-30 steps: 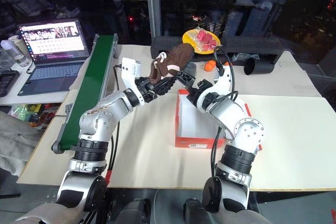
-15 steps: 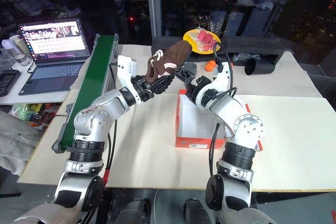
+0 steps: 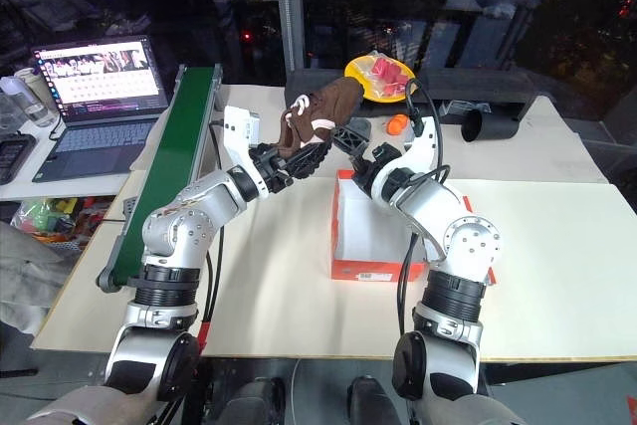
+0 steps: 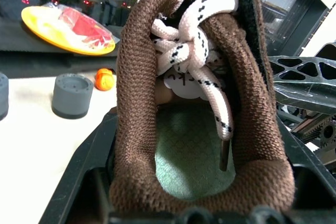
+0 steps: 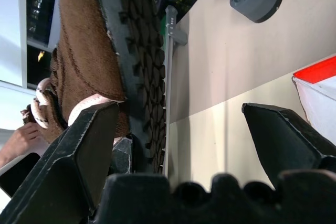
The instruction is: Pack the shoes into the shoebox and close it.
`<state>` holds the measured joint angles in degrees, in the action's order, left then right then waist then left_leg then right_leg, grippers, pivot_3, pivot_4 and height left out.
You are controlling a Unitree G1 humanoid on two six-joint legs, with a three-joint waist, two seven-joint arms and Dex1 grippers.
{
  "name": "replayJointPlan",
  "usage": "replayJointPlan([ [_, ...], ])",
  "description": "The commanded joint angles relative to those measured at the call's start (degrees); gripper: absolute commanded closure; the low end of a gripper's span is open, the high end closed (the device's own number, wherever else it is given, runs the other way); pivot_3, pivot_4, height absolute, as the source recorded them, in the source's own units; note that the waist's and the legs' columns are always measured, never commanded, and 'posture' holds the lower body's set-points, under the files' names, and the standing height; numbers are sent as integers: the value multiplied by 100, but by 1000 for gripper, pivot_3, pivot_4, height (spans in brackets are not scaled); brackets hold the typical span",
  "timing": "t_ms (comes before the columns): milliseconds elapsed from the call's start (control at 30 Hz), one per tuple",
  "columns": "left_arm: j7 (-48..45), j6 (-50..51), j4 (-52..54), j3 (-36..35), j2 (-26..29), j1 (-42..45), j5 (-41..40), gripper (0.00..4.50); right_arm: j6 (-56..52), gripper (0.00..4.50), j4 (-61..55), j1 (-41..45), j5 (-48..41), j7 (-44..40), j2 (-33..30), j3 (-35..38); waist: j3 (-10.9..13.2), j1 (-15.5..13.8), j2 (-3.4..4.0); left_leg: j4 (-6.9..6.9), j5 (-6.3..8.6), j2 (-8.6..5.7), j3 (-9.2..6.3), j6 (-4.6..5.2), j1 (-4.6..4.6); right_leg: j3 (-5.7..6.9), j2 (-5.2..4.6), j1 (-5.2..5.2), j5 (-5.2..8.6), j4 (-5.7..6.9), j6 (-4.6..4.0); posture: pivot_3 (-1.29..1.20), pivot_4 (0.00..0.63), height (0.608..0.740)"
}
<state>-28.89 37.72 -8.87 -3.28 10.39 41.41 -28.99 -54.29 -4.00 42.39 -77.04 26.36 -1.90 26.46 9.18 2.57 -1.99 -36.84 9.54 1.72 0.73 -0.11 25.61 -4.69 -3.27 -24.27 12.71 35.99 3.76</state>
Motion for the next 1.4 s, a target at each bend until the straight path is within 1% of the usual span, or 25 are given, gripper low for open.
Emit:
replayJointPlan([
  [33, -79, -167, 41, -106, 90, 134, 28, 1690, 218, 0, -202, 38, -205, -44, -78, -54, 0, 8, 1, 0, 0, 0, 0, 0, 0, 0, 0, -1, 0, 0, 0, 0, 150, 740],
  [433, -128, -87, 301, 27, -7, 165, -28, 1690, 322, 0, -124, -46, -263, -39, -161, -261, 0, -1, 1, 2, 0, 1, 0, 0, 0, 0, 0, 0, 0, 0, 0, 0, 150, 740],
  [533, -194, 11, 512, 70, -161, 271, -205, 1690, 288, 0, 9, -17, -219, -95, -137, -351, 0, -2, 1, 2, 0, 1, 0, 0, 0, 0, 0, 0, 0, 0, 0, 0, 150, 740],
  [733, -349, 161, 887, 266, -432, 173, -417, 1690, 466, 0, 845, 217, 272, -659, -134, -530, 0, 23, 1, 2, 0, 2, 1, 0, -2, -1, 1, 2, 0, -1, 0, 0, 150, 740],
  [867, -327, 257, 936, 345, -448, 93, -356, 1690, 786, 0, 861, 458, 210, -810, -79, -298, 3, 14, 6, 2, 0, 4, 1, 0, -2, -2, 5, -1, 0, 0, 0, 0, 150, 740],
  [1000, -271, 257, 893, 321, -422, 89, -288, 1722, 816, 1015, 588, 390, 214, -727, -89, -326, 5, -15, 9, 2, 0, 1, 0, 0, 4, -1, 1, 0, 0, -3, 0, 0, 150, 740],
  [1167, -320, 180, 878, 387, -361, 79, -195, 1722, 838, 2727, 387, 361, 155, -570, -38, -366, 5, -9, 9, 2, 0, 2, 0, 0, 2, 0, 2, 0, 0, -2, 0, 0, 150, 740],
  [1233, -315, 165, 857, 403, -365, 92, -188, 954, 827, 3314, 303, 386, 102, -426, -15, -374, 5, -5, 9, 2, 0, 2, 0, 0, 2, 0, 2, 0, 0, -2, 0, 0, 150, 740],
  [1267, -317, 163, 852, 405, -365, 95, -191, 726, 834, 3534, 249, 407, 71, -369, 6, -382, 5, -6, 9, 2, 0, 1, 0, 0, 2, -1, 2, 0, 0, -2, 0, 0, 150, 740],
  [1300, -329, 146, 842, 409, -369, 96, -185, 305, 833, 3543, 178, 442, 26, -295, 39, -405, 6, -5, 11, 2, 0, 2, 0, 0, 2, -1, 2, 0, 0, -3, 0, 0, 150, 740],
  [1333, -345, 126, 836, 417, -370, 91, -176, 9, 844, 3543, 125, 466, -6, -229, 72, -422, 6, -6, 11, 2, 0, 1, 0, 0, 2, -1, 2, -1, 0, -4, 0, 0, 150, 740],
  [1400, -451, 26, 873, 526, -313, 51, -82, 9, 887, 3543, 36, 500, -38, -121, 121, -438, 7, 3, 12, 3, 0, 2, 0, 0, 3, -1, 2, -2, 0, -3, 0, 0, 150, 740],
])
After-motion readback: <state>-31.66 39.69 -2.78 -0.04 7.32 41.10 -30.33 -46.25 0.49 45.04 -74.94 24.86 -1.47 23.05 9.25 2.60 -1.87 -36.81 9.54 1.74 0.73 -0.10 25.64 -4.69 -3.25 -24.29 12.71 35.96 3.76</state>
